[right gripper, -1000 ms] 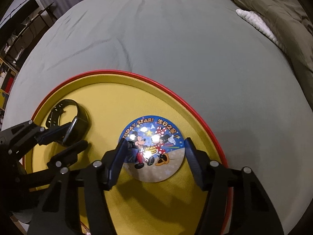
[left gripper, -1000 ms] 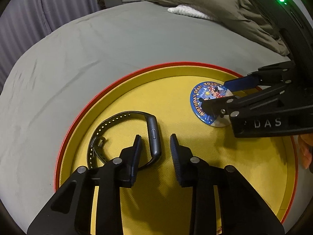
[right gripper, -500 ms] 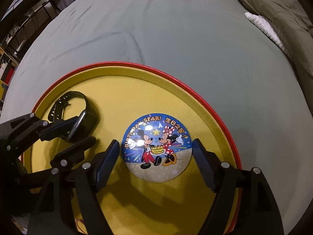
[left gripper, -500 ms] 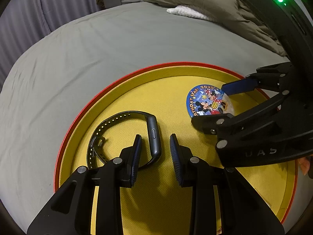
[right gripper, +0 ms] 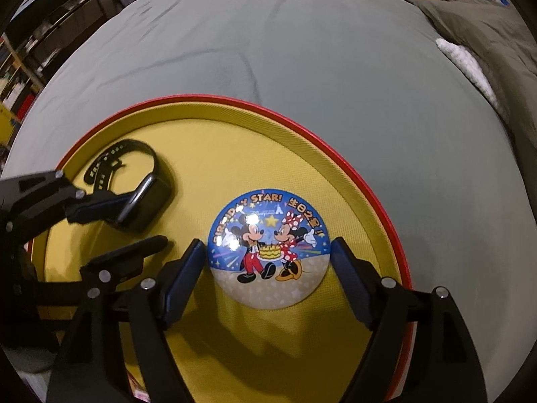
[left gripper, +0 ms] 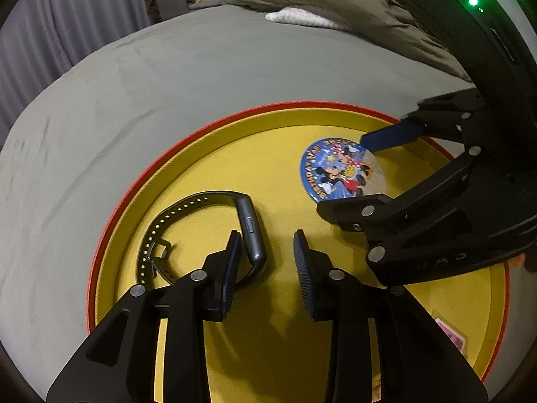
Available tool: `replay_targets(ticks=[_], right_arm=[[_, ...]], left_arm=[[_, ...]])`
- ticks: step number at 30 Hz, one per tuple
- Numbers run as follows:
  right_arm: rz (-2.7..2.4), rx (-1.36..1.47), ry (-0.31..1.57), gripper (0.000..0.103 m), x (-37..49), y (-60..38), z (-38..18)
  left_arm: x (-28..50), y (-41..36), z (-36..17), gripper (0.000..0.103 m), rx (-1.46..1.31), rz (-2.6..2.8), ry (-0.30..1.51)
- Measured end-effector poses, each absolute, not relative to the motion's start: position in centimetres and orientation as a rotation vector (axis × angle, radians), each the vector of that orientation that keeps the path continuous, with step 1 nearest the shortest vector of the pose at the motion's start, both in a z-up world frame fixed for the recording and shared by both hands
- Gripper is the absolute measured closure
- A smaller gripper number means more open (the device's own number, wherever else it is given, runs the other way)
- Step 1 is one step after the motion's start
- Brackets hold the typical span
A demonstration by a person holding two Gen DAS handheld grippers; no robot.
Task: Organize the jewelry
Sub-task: 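Grasp the black smartwatch band with the left tool while the right tool grasps the Mickey birthday badge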
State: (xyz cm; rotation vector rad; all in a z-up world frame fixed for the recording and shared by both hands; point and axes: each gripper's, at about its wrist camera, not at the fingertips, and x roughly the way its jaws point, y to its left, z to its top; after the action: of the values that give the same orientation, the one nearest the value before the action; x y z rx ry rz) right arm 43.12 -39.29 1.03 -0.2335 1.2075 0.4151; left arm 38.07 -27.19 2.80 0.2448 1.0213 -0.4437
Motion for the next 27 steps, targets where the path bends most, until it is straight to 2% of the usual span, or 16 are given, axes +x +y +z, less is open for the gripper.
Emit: replay_targets(ticks=[7,13,27], right_arm=[[0.414,-0.248,1.216,0.030,42.8,-39.0,1.1],[0.415,-0.247,1.226,0.033,43.1,-39.0,1.1],[0.387,-0.221,1.204,0.033,42.5,-40.1,1.3]], left_arm=[[38.1,-27.4,2.7,0.072,0.253,-0.453,1.027],[38.9,-26.9,2.7,0.087,0.236,-0.457,1.037],[38.4,-26.6,2.9,0.089,0.247,-0.450,1.006]])
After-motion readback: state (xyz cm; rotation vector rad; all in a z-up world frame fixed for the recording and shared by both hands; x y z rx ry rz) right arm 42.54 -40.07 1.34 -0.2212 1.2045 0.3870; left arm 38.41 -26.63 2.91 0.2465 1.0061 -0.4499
